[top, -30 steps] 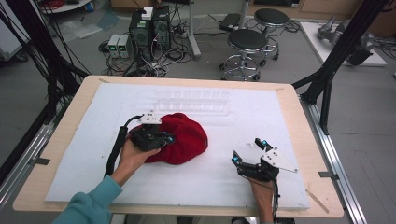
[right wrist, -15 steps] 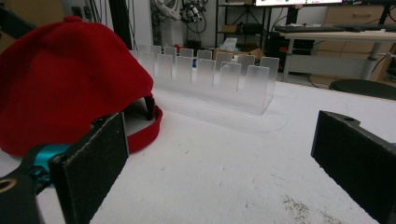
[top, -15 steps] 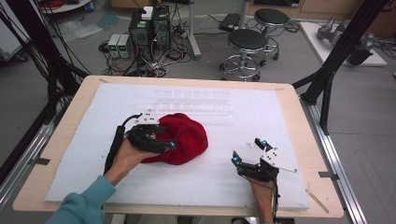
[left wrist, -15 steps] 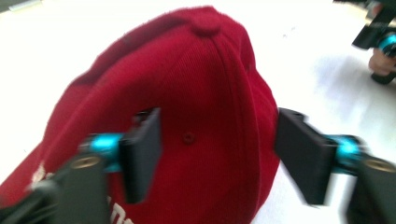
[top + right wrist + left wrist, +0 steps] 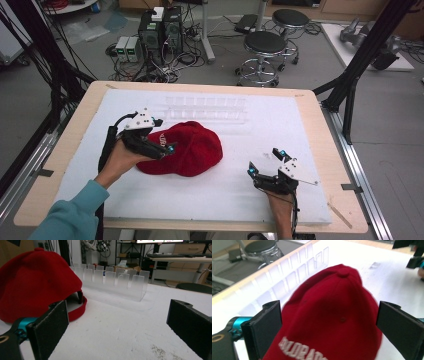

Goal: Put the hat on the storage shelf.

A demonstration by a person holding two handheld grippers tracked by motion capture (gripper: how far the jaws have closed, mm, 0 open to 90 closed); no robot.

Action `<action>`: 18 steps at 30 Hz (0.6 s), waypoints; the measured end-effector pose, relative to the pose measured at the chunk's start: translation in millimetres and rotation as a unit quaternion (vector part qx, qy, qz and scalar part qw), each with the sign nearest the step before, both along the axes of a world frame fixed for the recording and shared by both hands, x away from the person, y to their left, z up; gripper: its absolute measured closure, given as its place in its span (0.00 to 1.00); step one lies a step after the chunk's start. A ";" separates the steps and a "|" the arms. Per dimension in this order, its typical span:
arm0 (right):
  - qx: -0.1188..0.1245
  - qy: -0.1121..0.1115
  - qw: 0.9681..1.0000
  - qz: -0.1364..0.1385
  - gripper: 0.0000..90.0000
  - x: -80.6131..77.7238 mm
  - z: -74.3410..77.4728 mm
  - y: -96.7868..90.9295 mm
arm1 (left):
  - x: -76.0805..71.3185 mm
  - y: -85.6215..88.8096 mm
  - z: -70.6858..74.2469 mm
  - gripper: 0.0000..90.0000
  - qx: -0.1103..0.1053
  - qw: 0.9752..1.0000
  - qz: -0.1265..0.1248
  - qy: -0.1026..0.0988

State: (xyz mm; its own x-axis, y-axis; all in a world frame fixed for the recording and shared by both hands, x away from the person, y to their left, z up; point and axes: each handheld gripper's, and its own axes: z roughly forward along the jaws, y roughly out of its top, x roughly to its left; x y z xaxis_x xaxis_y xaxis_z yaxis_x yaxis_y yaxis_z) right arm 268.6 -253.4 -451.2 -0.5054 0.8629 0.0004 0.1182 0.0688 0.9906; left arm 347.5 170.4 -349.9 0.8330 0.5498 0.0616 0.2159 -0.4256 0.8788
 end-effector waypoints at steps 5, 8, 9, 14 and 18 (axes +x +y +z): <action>0.001 0.003 1.000 0.000 0.03 -0.5 0.0 0.7 | 9.1 0.2 -0.4 0.08 0.012 1.000 -0.027 -0.004; 0.001 0.004 1.000 -0.001 0.03 -0.8 0.1 0.8 | 15.9 -2.0 -3.0 0.08 0.026 0.999 -0.031 -0.006; -0.001 0.003 1.000 0.000 0.03 -0.7 0.1 0.8 | 18.6 -2.2 -4.5 0.08 0.034 0.999 -0.035 -0.007; 0.000 0.005 1.000 0.000 0.03 -1.1 0.1 1.1 | 31.4 -4.1 -19.4 0.08 0.077 0.996 -0.043 0.001; -0.002 0.003 1.000 0.000 0.03 -0.9 0.0 1.2 | 39.7 -6.6 -29.1 0.14 0.086 0.995 -0.052 0.013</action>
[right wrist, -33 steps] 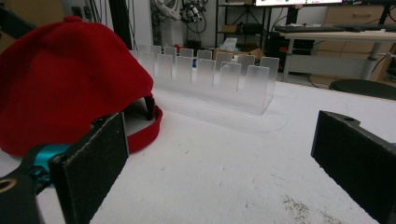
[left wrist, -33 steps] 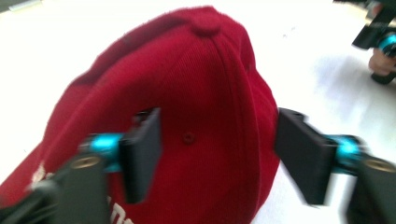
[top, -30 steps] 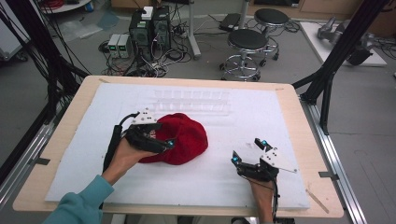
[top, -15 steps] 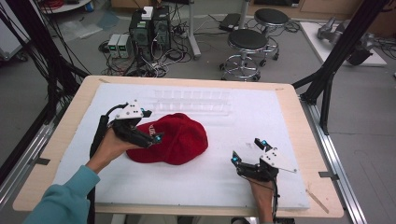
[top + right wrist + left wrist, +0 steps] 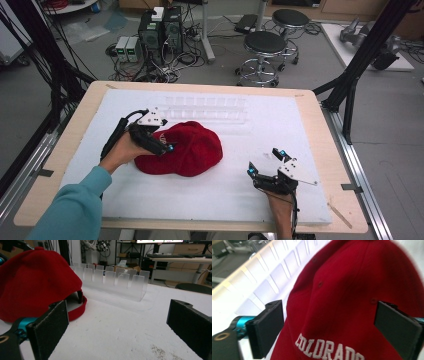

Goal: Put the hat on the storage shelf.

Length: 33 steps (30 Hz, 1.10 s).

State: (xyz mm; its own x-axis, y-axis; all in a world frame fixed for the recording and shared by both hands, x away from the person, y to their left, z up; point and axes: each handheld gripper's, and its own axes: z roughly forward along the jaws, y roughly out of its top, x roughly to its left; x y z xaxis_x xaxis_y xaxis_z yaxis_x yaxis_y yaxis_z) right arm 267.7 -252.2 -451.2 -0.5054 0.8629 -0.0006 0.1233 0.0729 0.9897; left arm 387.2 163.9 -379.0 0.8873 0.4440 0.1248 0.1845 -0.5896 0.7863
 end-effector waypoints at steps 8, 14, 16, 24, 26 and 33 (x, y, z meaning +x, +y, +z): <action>0.000 0.000 1.000 -0.001 0.03 -0.1 0.0 -0.1 | 6.7 -6.9 -10.5 0.28 0.020 0.999 -0.022 0.019; 0.002 0.002 1.000 -0.003 0.03 0.1 0.0 0.0 | 6.4 -9.1 -12.0 0.43 0.033 0.999 -0.033 0.026; 0.002 0.002 1.000 -0.003 0.03 0.1 0.0 0.0 | 6.5 -9.4 -12.8 0.50 0.036 0.998 -0.032 0.028; 0.003 0.002 1.000 -0.003 0.03 0.4 0.0 -0.3 | 8.6 -6.2 -12.3 0.77 0.038 0.999 -0.017 0.028; 0.003 0.002 1.000 -0.003 0.03 0.4 0.0 -0.4 | 8.9 -5.3 -11.9 0.83 0.041 0.999 -0.012 0.028; 0.002 -0.001 1.000 -0.004 0.03 1.0 0.0 -0.8 | 9.1 -6.9 -11.6 0.96 0.049 0.998 0.003 0.033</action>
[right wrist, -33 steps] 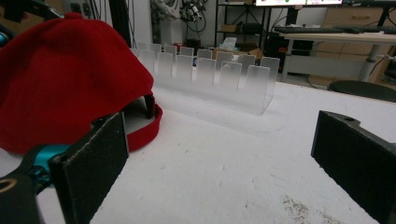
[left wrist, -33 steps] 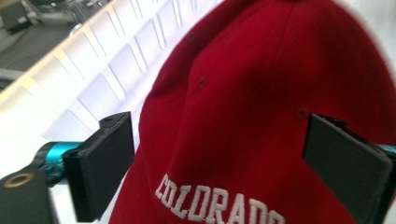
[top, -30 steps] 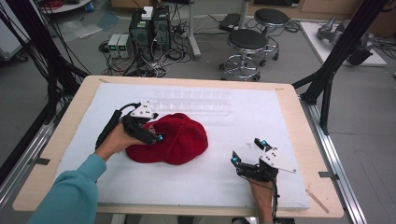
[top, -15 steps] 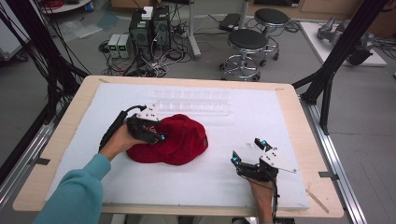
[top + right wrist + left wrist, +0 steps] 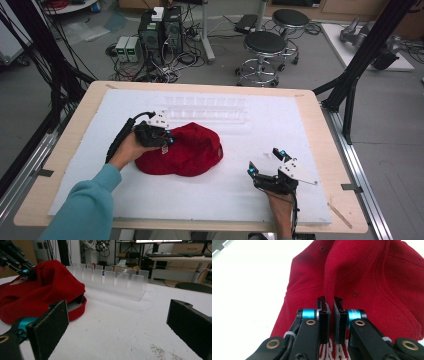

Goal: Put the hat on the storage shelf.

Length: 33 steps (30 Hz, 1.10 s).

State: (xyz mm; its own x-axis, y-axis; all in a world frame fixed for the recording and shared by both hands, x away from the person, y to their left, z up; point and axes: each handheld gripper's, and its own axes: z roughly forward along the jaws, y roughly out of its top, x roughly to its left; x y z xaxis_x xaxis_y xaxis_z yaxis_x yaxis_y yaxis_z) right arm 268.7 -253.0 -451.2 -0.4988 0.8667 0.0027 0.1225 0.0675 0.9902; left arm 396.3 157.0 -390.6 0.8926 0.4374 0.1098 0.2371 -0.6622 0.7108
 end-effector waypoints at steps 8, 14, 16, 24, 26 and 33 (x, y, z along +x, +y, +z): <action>0.000 0.002 1.000 0.001 0.03 0.0 0.1 -0.1 | -1.8 6.4 7.6 0.96 -0.024 0.999 0.023 0.005; 0.000 0.002 1.000 0.000 0.03 -0.4 0.1 1.0 | -5.8 9.6 16.8 0.97 -0.066 0.997 0.045 -0.002; -0.001 0.002 1.000 0.001 0.03 -0.6 0.1 0.6 | -6.7 11.7 20.0 0.97 -0.075 0.996 0.050 -0.008; 0.005 0.003 1.000 -0.002 0.03 -0.2 0.2 -0.4 | -13.0 16.7 33.2 0.97 -0.130 0.989 0.067 -0.039; 0.004 0.004 1.000 -0.002 0.03 0.1 0.4 -0.3 | -14.4 17.6 35.8 0.97 -0.143 0.986 0.073 -0.047; -0.004 0.011 1.000 0.000 0.03 1.7 1.2 1.1 | -17.3 19.2 42.4 0.97 -0.186 0.976 0.091 -0.069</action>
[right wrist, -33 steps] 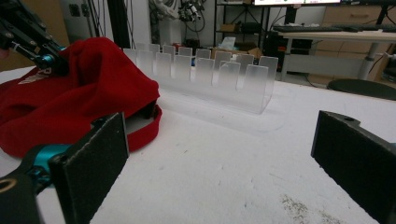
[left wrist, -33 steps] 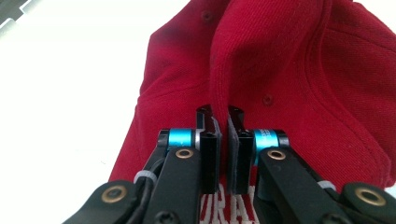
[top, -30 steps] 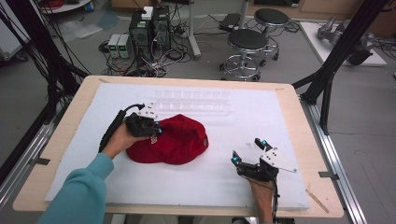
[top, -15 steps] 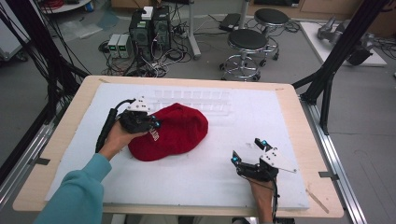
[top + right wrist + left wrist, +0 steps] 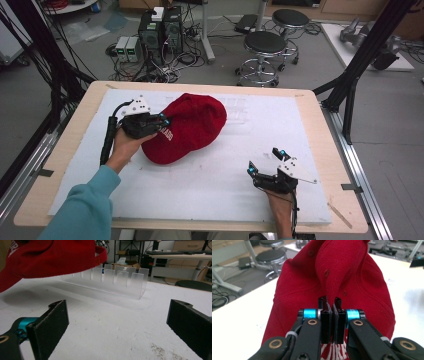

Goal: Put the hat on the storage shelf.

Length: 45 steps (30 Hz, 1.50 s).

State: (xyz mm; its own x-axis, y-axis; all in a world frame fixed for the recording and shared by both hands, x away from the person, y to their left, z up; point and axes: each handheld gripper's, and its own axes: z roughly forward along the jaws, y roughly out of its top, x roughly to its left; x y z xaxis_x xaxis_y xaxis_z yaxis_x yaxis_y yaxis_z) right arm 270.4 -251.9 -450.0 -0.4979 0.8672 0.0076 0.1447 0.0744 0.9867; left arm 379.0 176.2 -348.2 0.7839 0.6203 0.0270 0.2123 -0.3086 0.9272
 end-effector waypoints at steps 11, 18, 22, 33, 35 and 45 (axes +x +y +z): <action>0.013 0.012 1.000 0.019 0.03 1.4 14.8 10.0 | -2.8 -6.4 7.3 0.97 -0.018 1.000 0.005 -0.002; 0.007 0.015 0.999 0.046 0.03 6.0 37.0 28.7 | -6.6 -17.2 19.2 0.97 -0.040 0.999 0.001 -0.019; 0.009 0.026 0.998 0.063 0.03 9.1 47.1 40.8 | -8.0 -23.2 25.1 0.97 -0.058 0.998 -0.002 -0.026; 0.008 0.052 0.992 0.112 0.05 17.8 62.0 74.7 | -8.1 -36.7 34.9 0.97 -0.078 0.996 0.000 -0.038; 0.014 0.057 0.991 0.124 0.06 20.1 62.3 80.7 | -8.2 -38.9 36.0 0.97 -0.079 0.996 0.000 -0.039; 0.014 0.083 0.985 0.150 0.08 28.1 62.0 106.4 | -9.2 -48.1 38.6 0.97 -0.083 0.996 -0.002 -0.044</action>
